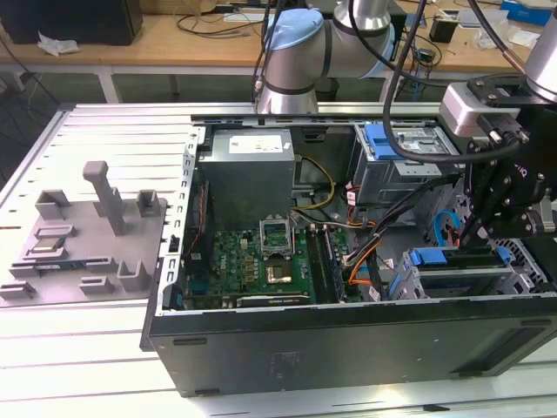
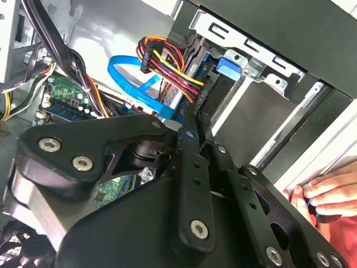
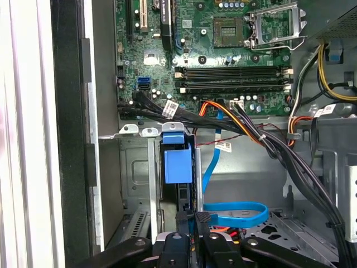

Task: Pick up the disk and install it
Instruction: 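Insert the second disk wire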

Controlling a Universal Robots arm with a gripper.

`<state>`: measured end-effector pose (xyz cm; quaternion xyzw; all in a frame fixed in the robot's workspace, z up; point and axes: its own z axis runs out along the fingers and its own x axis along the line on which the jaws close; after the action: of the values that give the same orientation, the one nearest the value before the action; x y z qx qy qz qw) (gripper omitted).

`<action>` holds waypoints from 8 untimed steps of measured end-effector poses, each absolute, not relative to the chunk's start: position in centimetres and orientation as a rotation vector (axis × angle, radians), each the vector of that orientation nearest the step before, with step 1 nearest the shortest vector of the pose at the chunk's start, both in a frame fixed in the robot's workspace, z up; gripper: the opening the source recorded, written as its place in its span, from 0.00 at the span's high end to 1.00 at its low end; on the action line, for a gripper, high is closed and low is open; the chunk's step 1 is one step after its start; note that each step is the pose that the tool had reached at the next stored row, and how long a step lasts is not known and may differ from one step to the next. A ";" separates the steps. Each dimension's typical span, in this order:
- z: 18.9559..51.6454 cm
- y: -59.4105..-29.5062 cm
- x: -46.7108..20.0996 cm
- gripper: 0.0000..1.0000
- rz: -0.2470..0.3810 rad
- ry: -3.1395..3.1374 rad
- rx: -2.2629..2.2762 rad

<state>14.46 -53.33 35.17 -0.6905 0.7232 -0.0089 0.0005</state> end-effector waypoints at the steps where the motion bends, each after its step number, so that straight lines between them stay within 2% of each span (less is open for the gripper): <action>1: 35.1 -53.3 14.5 0.84 -0.028 2.271 -2.169; 8: 35.0 -53.3 14.5 0.84 -0.028 2.271 -2.169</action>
<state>14.46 -53.33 34.97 -0.6906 0.7232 -0.0089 0.0005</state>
